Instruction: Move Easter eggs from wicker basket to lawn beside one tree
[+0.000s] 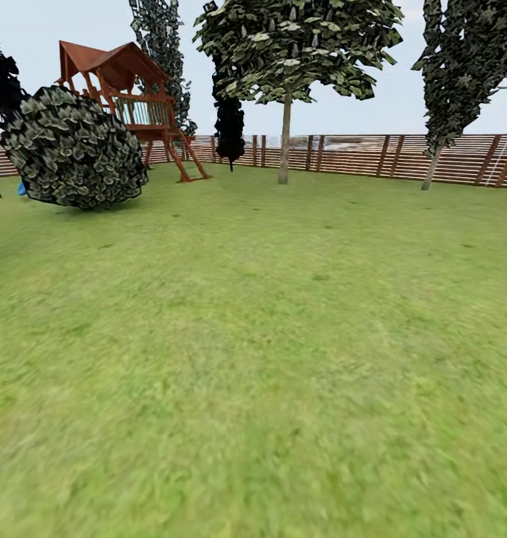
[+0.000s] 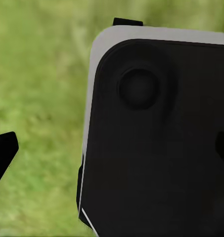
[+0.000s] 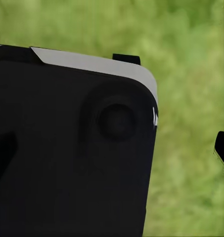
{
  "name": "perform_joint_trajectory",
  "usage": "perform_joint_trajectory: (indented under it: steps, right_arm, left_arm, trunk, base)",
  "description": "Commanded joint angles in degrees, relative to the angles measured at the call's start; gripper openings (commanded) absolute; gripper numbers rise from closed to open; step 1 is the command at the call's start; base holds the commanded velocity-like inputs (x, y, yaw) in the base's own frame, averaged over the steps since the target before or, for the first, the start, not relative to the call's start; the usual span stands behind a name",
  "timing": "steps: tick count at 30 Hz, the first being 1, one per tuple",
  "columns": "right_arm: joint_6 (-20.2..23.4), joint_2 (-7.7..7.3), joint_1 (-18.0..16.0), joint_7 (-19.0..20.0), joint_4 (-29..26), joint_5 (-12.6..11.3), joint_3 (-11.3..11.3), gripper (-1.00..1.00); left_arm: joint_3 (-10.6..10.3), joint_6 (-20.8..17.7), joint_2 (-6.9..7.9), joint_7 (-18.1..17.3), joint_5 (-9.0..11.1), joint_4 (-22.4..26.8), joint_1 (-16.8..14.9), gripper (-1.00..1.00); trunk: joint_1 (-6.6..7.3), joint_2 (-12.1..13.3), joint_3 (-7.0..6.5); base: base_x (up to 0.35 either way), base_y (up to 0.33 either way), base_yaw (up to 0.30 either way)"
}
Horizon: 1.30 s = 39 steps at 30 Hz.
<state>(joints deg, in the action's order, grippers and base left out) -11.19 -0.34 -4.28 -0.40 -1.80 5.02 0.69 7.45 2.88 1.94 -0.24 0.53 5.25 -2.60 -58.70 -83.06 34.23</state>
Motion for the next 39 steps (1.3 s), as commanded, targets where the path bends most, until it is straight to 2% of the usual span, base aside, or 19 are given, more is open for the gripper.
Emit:
perform_joint_trajectory:
  steps: [1, 39]
  right_arm:
    - [-0.1, -0.01, 0.0, 0.0, 0.0, 0.5, 0.0, 1.0]
    - [-0.1, 0.01, 0.0, 0.1, 0.0, 0.5, 0.0, 1.0]
  left_arm:
    - [0.3, 0.2, -0.01, 0.0, 0.1, -0.1, 0.0, 1.0]
    - [0.3, 0.2, -0.01, 0.0, 0.0, -0.1, 0.0, 1.0]
  trunk:
    - [-0.03, 0.0, 0.05]
    - [-0.03, 0.0, 0.05]
  base:
    - [0.324, 0.0, 0.0]
    - [0.324, 0.0, 0.0]
